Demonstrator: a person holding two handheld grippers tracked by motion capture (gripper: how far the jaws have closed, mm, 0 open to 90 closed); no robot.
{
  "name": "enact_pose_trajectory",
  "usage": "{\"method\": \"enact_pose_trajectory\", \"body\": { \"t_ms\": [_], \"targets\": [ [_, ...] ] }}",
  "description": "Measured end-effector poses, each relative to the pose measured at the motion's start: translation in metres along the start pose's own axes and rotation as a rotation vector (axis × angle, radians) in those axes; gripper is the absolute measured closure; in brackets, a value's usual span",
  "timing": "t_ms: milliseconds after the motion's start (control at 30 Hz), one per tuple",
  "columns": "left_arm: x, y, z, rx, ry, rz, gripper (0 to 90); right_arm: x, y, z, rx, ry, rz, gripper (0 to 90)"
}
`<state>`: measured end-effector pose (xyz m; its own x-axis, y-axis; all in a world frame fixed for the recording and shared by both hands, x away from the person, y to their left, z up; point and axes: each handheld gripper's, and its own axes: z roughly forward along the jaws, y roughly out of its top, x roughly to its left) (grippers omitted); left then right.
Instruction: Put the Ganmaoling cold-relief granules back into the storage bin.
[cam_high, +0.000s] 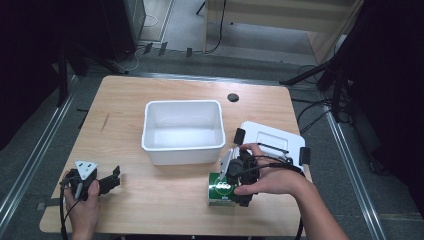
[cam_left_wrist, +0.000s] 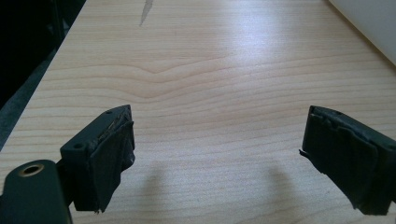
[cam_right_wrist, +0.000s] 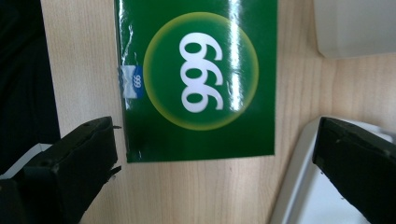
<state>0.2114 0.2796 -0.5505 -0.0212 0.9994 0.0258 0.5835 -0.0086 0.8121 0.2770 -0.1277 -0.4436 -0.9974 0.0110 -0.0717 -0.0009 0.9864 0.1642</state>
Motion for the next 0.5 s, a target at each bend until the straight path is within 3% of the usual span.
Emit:
{"method": "enact_pose_trajectory", "body": {
  "t_ms": [300,500],
  "targets": [
    [0.0,0.0,0.0,0.0,-0.003,-0.003,9.5,0.004,0.007,0.011,0.004,0.022,-0.008,0.0],
    [0.001,0.0,0.0,-0.002,-0.004,-0.005,9.5,0.007,0.012,0.018,0.004,0.031,-0.042,0.0]
  ]
}}
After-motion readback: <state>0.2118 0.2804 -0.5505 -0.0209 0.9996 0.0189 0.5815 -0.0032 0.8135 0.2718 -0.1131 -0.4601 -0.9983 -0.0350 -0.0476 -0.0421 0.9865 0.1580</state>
